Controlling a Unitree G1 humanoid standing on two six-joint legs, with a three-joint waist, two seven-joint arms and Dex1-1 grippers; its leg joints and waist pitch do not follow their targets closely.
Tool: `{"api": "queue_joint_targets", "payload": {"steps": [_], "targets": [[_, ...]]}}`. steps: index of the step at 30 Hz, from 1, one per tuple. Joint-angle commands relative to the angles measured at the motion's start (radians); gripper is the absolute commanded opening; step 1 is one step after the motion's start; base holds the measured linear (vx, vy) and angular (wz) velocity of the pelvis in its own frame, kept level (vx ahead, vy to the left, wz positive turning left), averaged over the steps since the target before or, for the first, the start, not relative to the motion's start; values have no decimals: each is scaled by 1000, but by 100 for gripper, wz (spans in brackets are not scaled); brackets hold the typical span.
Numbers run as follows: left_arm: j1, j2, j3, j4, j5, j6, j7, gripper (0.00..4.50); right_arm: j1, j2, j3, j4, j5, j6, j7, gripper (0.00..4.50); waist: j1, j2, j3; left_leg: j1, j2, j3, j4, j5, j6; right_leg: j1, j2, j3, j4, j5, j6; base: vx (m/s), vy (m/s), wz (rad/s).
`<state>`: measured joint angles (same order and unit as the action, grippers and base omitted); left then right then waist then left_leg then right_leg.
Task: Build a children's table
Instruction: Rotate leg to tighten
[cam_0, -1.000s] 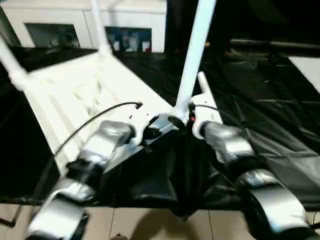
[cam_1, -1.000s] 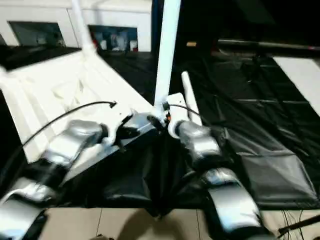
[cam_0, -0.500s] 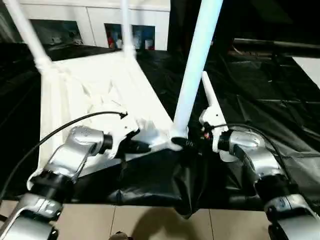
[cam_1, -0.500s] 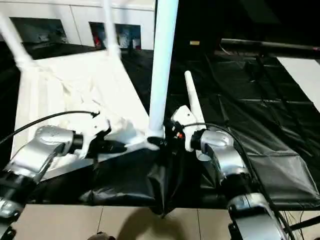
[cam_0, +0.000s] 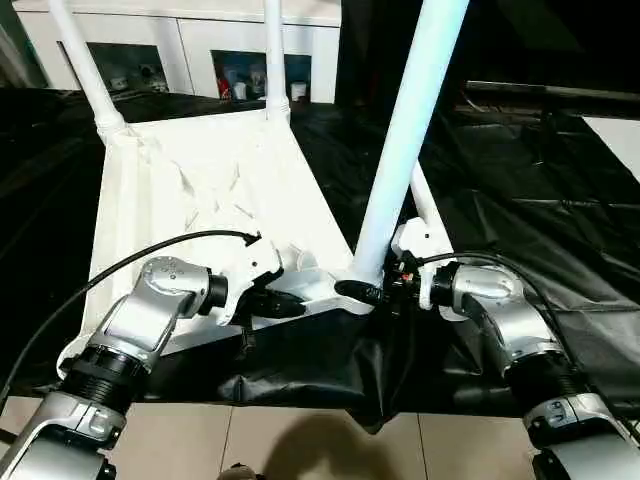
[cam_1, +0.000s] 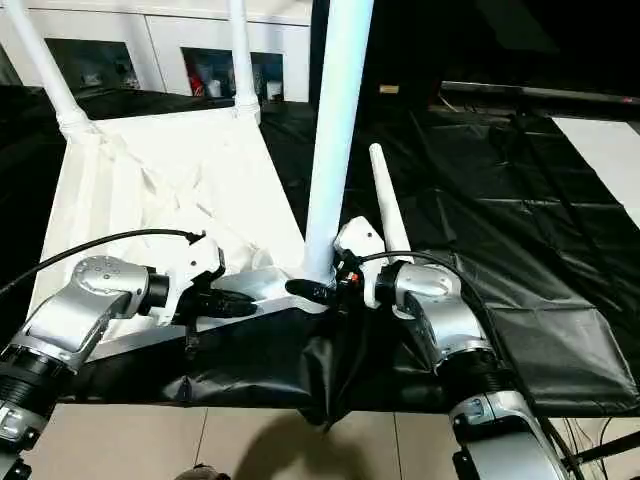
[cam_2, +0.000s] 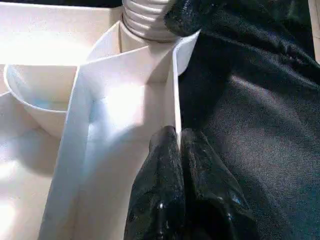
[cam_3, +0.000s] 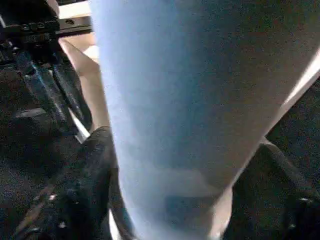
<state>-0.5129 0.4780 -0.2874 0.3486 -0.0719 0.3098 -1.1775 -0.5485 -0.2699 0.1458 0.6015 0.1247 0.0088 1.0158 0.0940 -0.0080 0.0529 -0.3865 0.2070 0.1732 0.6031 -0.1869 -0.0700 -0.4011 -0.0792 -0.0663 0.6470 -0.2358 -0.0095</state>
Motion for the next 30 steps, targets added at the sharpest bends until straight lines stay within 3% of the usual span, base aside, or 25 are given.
{"api": "queue_joint_targets", "payload": {"steps": [1, 7, 15, 18, 21, 23, 24, 26, 28, 30], "targets": [[-17, -4, -5, -32, -13, -34, -26, 0, -8, -3, 1, 4, 10, -6, 12, 321, -2, -4, -75, 18, 22, 1, -56, 3, 99, 62, -56, 46, -51, 201, -283, 0, 0, 0], [-18, -2, -5, -22, -9, -41, -24, 0, -5, -3, 3, 11, 3, -11, 14, 276, -1, -3, -76, 18, 22, 0, -55, 7, 100, 62, -56, 46, -49, 203, -286, 0, 0, 0], [-21, -24, 9, 6, -11, -32, 17, 0, 6, 26, -24, 63, 5, 43, -62, 268, -4, -4, -75, 18, 21, 1, -55, 8, 101, 62, -56, 46, -48, 201, -291, 0, 0, 0], [-28, -62, 22, 28, -7, -6, 80, 0, 10, 56, -44, 108, -7, 60, -163, 267, -5, -4, -70, 19, 23, 0, -60, -30, 82, 61, -58, 46, -55, 143, -285, 0, 0, 0], [-50, -122, 24, 61, 31, 39, 204, 0, 6, 116, -70, 169, -38, 86, -365, 267, -14, -1, -61, 27, 26, 1, -73, -115, 23, 53, -59, 48, -72, 12, -259, 0, 0, 0], [-68, -158, 32, 83, 46, 70, 274, 0, -2, 146, -80, 193, -50, 99, -458, 267, -17, -6, -56, 28, 25, -3, -82, -195, -18, 56, -62, 48, -87, -128, -221, 0, 0, 0], [-85, -190, 45, 106, 49, 95, 331, 0, -13, 171, -89, 212, -56, 112, -529, 267, -18, -4, -53, 32, 23, -3, -84, -214, -26, 52, -61, 49, -91, -161, -211, 0, 0, 0], [-125, -260, 70, 162, 61, 157, 457, 0, -46, 230, -120, 269, -63, 138, -695, 267, -26, -6, -45, 45, 20, -4, -88, -305, -60, 41, -64, 51, -110, -327, -179, 0, 0, 0], [-149, -300, 76, 199, 67, 165, 514, 0, -82, 273, -151, 320, -42, 150, -794, 267, -28, -7, -48, 46, 19, -11, -89, -328, -64, 40, -66, 49, -117, -382, -151, -25, -5, 0], [-163, -322, 76, 223, 73, 165, 545, 0, -107, 301, -172, 350, -25, 153, -844, 267, -32, -7, -47, 41, 19, -11, -91, -321, -58, 38, -64, 51, -118, -357, -140, 0, 0, 0]]}}
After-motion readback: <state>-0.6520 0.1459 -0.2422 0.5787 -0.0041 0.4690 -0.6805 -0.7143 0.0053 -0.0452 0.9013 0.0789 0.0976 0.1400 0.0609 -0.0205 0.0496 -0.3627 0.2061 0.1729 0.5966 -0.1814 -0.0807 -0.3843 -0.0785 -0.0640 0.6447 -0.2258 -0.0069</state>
